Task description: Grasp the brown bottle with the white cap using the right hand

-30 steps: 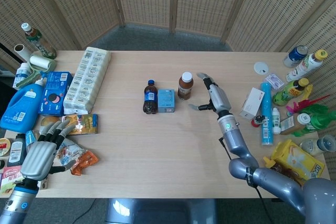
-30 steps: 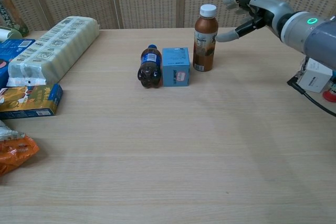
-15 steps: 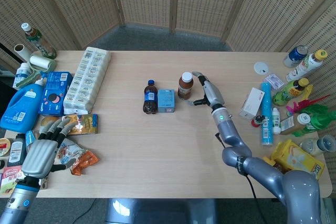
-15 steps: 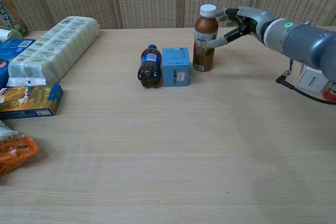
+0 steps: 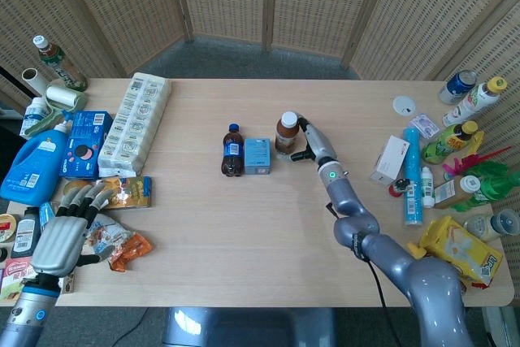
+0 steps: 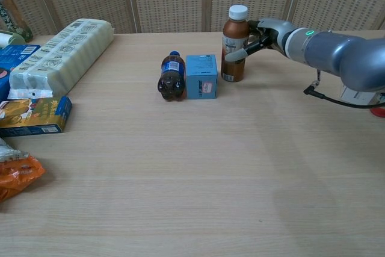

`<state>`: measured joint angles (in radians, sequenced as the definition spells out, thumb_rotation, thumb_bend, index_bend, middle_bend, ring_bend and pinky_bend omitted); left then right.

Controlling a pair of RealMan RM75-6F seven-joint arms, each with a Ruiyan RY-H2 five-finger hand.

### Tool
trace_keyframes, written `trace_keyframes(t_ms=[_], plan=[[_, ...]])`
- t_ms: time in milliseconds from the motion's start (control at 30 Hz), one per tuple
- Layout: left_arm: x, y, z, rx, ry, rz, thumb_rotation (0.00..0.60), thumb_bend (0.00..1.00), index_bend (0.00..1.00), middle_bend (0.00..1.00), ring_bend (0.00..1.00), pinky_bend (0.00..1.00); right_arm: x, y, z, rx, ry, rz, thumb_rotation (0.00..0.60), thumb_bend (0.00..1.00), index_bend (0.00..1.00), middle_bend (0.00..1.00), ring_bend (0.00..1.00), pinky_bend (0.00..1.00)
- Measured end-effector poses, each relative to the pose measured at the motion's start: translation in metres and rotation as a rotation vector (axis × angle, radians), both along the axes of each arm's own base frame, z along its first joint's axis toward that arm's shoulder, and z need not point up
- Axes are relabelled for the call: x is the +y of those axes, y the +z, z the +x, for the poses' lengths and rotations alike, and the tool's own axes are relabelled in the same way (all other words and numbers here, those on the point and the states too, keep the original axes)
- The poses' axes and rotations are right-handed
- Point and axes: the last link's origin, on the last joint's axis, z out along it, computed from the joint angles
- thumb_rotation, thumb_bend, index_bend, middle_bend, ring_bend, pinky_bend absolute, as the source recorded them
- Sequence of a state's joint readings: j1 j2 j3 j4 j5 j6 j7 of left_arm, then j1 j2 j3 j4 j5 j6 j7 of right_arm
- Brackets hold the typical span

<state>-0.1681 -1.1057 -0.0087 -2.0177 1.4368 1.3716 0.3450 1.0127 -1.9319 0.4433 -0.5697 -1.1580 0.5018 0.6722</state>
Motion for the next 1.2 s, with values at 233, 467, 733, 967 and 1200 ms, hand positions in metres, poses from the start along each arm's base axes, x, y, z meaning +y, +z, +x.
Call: trace_keyframes(t_ms=[233,467,733,967,1200], plan=[[0.002,-0.001,-0.001,0.002,0.002,-0.004,0.6,0.22,0.1,0.0,0.0,0.0,0.008,-0.01,-0.005,0.001,0.005,0.045,0.587,0.05,0.0,0.0,0.0,0.0],[0.006,-0.005,0.0,-0.007,-0.008,-0.017,0.6,0.22,0.09,0.0,0.0,0.0,0.02,-0.01,-0.019,0.003,0.004,0.05,0.587,0.05,0.0,0.0,0.0,0.0],[0.009,-0.009,0.002,-0.02,-0.027,-0.028,0.6,0.22,0.09,0.0,0.0,0.0,0.037,-0.003,-0.029,-0.009,0.02,0.041,0.586,0.05,0.0,0.0,0.0,0.0],[0.007,-0.009,0.001,-0.024,-0.034,-0.026,0.6,0.22,0.09,0.0,0.0,0.0,0.036,0.02,-0.027,0.009,0.039,-0.011,0.587,0.04,0.0,0.0,0.0,0.0],[0.0,-0.004,0.001,-0.02,-0.024,-0.007,0.6,0.22,0.09,0.0,0.0,0.0,0.013,0.029,-0.003,-0.027,0.032,-0.009,0.59,0.04,0.0,0.0,0.0,0.0]])
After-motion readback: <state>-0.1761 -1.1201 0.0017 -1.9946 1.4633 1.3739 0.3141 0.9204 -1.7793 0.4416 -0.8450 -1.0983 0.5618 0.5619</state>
